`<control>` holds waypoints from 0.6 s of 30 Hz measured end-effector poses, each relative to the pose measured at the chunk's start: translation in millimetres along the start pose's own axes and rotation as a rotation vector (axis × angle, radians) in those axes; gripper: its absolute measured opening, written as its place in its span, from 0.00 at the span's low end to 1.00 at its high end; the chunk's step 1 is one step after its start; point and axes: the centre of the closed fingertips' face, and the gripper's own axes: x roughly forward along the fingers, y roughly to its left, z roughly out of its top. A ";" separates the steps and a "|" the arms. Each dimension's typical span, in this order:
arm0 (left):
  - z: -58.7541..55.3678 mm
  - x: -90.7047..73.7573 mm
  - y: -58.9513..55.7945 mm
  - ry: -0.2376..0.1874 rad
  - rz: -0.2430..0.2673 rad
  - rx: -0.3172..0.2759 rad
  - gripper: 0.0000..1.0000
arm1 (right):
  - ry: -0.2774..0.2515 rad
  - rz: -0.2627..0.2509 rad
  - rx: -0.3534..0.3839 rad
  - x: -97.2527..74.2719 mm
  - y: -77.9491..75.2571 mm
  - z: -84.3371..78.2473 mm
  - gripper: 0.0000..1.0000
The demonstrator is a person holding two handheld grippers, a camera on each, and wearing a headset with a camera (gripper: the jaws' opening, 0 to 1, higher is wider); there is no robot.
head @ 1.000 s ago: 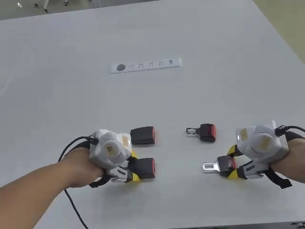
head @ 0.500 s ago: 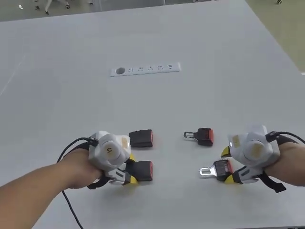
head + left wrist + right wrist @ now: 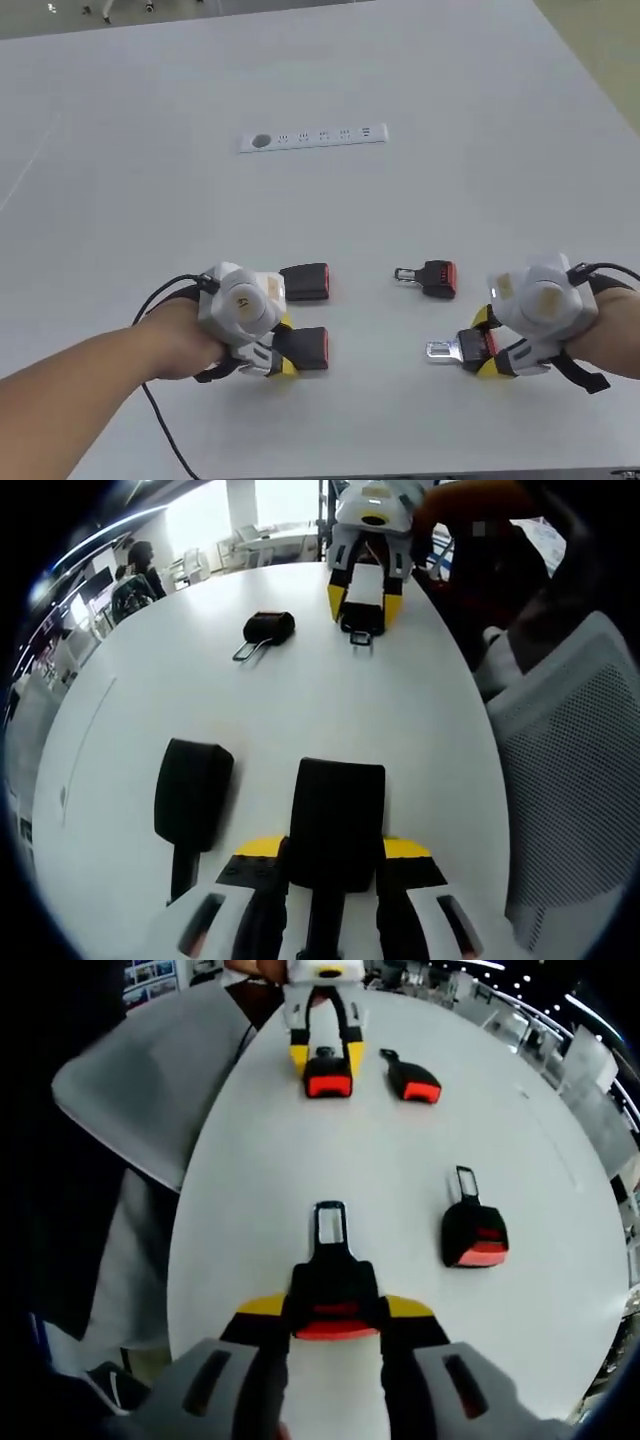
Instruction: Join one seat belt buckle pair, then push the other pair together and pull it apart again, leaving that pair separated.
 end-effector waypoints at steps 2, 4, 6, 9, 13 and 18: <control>0.1 0.2 0.1 0.010 -0.003 0.003 0.35 | 0.010 0.002 0.014 0.4 -0.1 0.3 0.34; 0.1 0.4 0.2 0.019 -0.005 0.009 0.35 | 0.009 -0.006 0.027 0.6 -0.6 1.2 0.33; 0.0 0.5 0.2 0.026 -0.006 0.012 0.34 | 0.008 -0.014 0.027 1.6 -0.5 3.4 0.33; -0.2 0.4 0.4 0.029 -0.007 0.015 0.34 | 0.002 -0.026 0.030 4.0 -0.5 9.2 0.33; 0.0 0.4 0.2 0.027 -0.008 0.018 0.34 | -0.022 -0.031 0.011 10.3 1.7 22.9 0.33; 0.1 0.6 0.0 0.029 -0.008 0.021 0.34 | -0.054 -0.042 0.039 18.3 0.5 40.8 0.33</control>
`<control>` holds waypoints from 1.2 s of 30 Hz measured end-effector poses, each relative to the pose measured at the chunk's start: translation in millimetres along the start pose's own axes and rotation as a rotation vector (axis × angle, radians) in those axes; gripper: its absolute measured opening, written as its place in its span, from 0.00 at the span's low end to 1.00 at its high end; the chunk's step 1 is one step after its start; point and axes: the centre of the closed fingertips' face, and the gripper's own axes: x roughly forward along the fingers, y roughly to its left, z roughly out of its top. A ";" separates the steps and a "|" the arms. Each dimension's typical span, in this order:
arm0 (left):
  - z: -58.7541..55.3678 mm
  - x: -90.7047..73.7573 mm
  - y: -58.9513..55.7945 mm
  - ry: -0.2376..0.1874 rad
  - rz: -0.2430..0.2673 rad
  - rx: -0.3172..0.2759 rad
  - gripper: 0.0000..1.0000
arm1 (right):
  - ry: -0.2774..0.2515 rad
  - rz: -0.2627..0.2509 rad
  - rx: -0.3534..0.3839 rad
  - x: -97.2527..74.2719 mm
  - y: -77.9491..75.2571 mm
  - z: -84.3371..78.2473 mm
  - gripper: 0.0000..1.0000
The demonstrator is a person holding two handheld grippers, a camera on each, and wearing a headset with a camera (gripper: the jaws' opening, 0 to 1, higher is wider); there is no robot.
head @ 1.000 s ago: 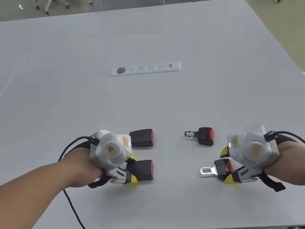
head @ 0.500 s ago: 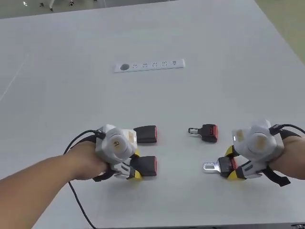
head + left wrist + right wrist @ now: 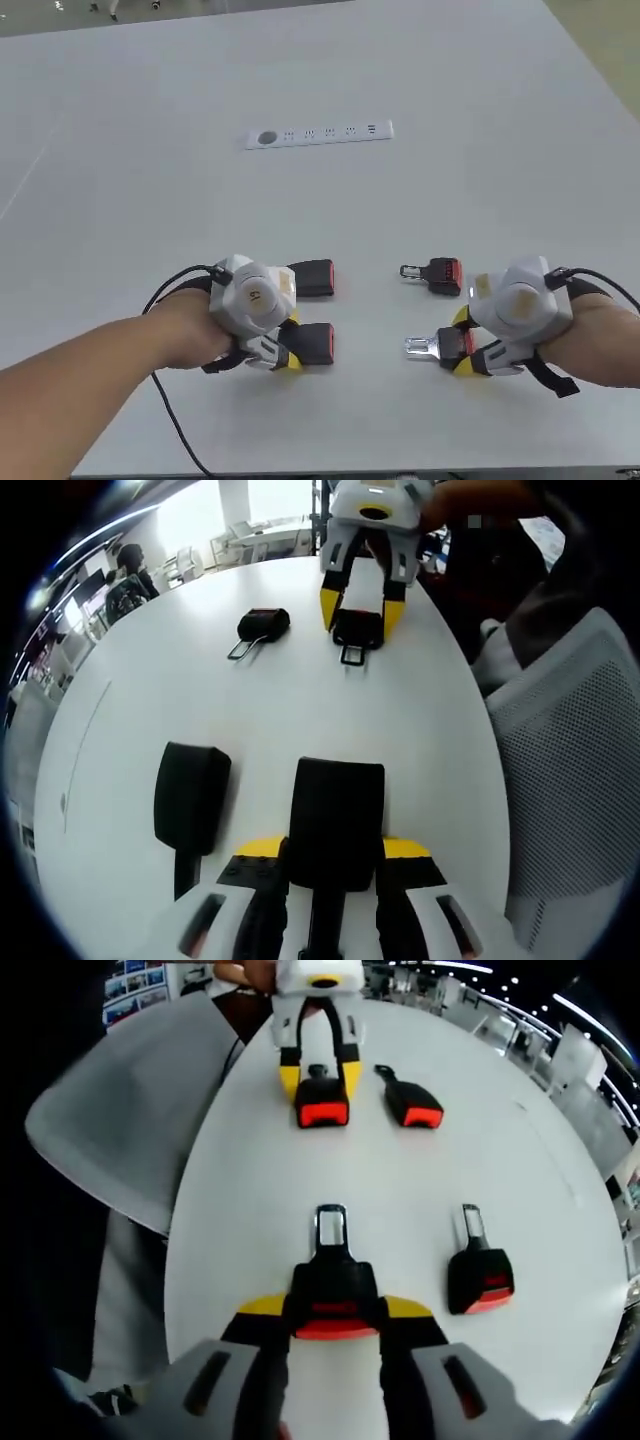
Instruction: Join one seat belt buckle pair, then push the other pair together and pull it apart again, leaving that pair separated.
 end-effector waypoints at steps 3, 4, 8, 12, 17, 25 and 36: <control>-0.1 -0.1 0.0 -0.002 -0.001 0.001 0.34 | -0.013 0.001 -0.009 5.4 1.9 10.9 0.33; -0.1 -0.1 0.0 -0.002 -0.002 0.002 0.34 | -0.018 0.002 -0.011 7.2 2.4 14.2 0.33; 0.0 0.0 0.1 -0.001 0.003 0.003 0.34 | -0.041 -0.008 -0.002 17.0 3.0 33.7 0.33; -0.2 0.0 0.6 -0.002 0.003 0.002 0.34 | -0.051 -0.010 -0.002 25.0 3.8 49.2 0.33; -0.4 0.1 0.8 -0.005 0.000 0.007 0.34 | -0.056 -0.014 -0.009 34.4 5.2 66.8 0.33; 0.0 0.0 0.3 0.000 -0.001 0.008 0.34 | -0.062 -0.009 -0.005 40.7 5.8 78.8 0.33; 0.7 0.6 0.2 0.027 -0.009 0.025 0.34 | -0.092 -0.022 -0.031 45.1 5.0 89.9 0.33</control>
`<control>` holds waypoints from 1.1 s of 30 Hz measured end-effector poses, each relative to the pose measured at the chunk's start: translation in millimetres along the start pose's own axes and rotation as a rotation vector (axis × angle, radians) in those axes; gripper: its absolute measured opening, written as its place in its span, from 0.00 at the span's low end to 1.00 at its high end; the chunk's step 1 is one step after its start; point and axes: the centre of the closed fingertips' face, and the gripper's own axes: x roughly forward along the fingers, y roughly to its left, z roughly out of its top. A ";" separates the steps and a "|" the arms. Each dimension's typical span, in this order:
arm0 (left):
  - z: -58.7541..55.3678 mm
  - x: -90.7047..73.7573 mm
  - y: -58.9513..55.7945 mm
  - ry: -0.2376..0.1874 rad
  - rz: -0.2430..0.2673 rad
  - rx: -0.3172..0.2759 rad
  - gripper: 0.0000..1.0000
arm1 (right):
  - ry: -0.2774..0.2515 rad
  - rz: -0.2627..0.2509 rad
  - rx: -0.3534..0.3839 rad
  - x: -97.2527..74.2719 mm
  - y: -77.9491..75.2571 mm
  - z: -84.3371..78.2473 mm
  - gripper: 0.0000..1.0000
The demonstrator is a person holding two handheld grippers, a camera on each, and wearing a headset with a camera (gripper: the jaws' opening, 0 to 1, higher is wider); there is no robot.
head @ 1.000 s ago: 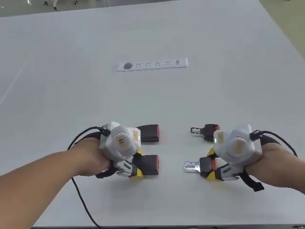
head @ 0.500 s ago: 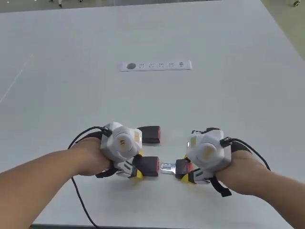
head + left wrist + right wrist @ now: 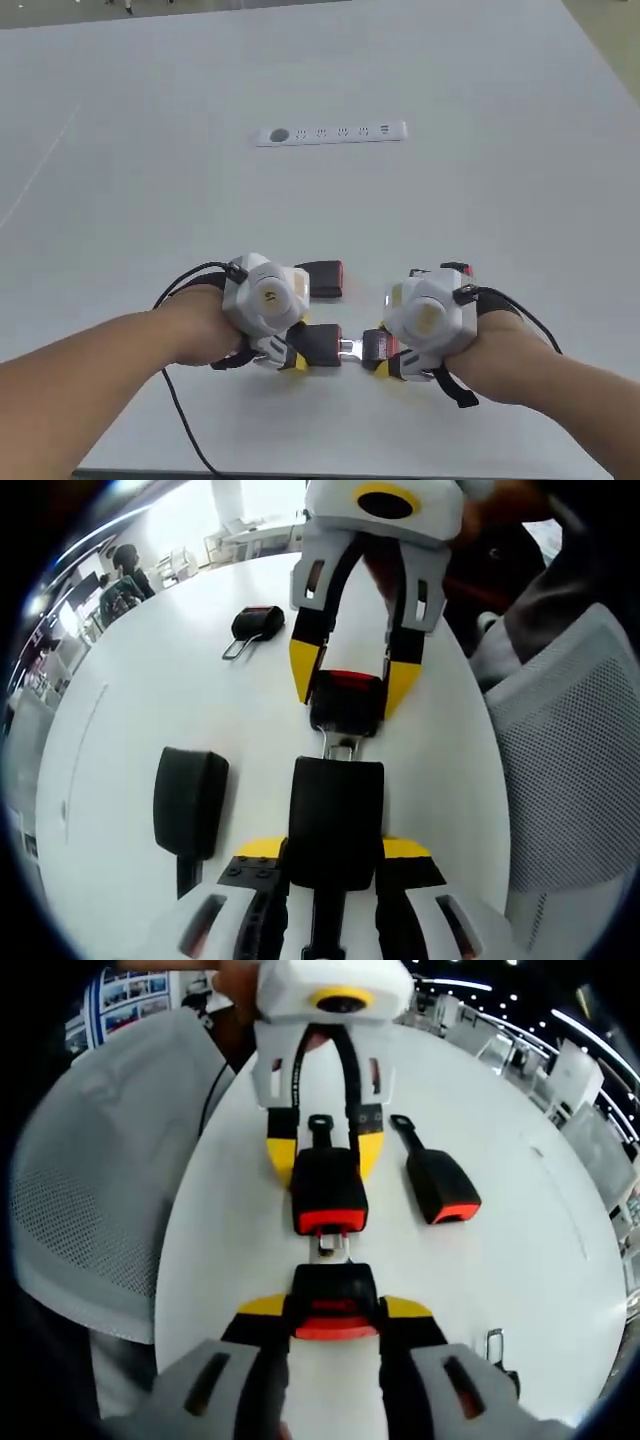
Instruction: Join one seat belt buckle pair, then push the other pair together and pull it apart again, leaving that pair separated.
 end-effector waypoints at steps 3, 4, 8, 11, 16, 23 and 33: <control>-0.2 -0.2 0.9 0.007 -0.006 0.012 0.33 | -0.010 -0.001 0.016 1.1 -1.6 0.0 0.32; 0.0 -0.2 1.0 0.012 -0.010 0.025 0.33 | -0.014 -0.002 0.022 1.2 -1.7 0.1 0.32; 0.8 0.1 1.3 0.004 -0.021 0.056 0.33 | -0.018 -0.008 0.014 2.6 -1.3 1.9 0.31; 1.0 0.3 1.1 0.001 -0.022 0.062 0.33 | -0.013 -0.002 0.003 4.7 -1.7 5.3 0.31; 1.7 1.0 0.8 0.026 -0.027 0.078 0.32 | -0.015 0.005 -0.004 11.2 -1.1 14.6 0.30; 2.7 0.2 1.4 0.002 -0.020 0.064 0.32 | -0.016 0.011 0.004 12.2 -1.4 14.0 0.30; 0.9 -2.0 3.1 -0.070 -0.013 0.028 0.31 | -0.041 0.020 -0.016 8.3 -1.4 12.2 0.30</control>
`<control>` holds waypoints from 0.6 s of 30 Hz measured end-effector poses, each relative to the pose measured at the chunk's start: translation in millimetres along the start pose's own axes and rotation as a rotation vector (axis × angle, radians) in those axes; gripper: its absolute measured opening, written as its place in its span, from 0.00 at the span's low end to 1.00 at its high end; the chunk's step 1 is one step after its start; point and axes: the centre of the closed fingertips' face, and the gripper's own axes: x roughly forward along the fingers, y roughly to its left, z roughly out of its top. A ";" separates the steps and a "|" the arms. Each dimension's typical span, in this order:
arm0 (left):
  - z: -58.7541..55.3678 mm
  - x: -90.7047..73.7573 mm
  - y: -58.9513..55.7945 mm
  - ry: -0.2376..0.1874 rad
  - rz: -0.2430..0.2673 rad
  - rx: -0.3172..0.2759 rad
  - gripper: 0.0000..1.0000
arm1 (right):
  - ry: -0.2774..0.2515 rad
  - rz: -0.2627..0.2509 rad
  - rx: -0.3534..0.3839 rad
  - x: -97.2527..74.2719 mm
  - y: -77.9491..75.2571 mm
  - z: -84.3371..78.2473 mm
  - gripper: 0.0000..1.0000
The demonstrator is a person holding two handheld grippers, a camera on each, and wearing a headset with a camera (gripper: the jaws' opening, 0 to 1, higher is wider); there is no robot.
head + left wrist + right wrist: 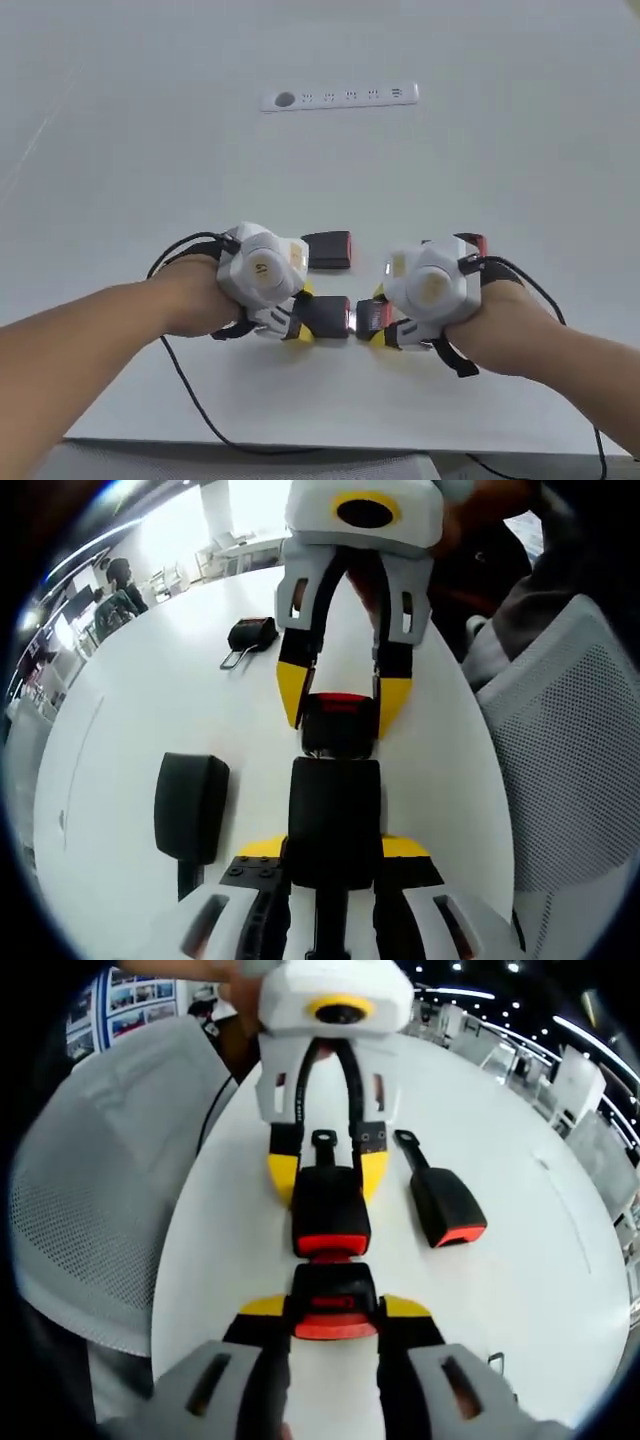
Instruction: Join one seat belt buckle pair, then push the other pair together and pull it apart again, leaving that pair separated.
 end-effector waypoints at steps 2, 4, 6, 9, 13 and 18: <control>0.1 0.5 -0.2 0.008 0.004 -0.005 0.31 | 0.012 0.001 -0.008 0.9 0.5 0.6 0.30; 0.7 1.0 -0.9 0.019 0.004 -0.002 0.31 | 0.015 0.005 -0.008 0.3 0.8 0.8 0.31; -0.3 0.7 -1.3 0.023 0.001 -0.001 0.32 | 0.020 0.006 -0.011 0.4 1.3 0.7 0.31; -0.8 0.8 -1.7 0.020 0.000 -0.011 0.32 | 0.022 0.008 -0.005 0.8 2.1 1.5 0.32; -1.0 0.8 -3.8 0.023 0.011 -0.033 0.34 | 0.018 0.021 0.003 0.4 3.5 2.0 0.33; 0.4 -0.4 -3.3 0.061 0.038 -0.014 0.35 | 0.052 0.023 0.039 1.5 4.4 -2.6 0.41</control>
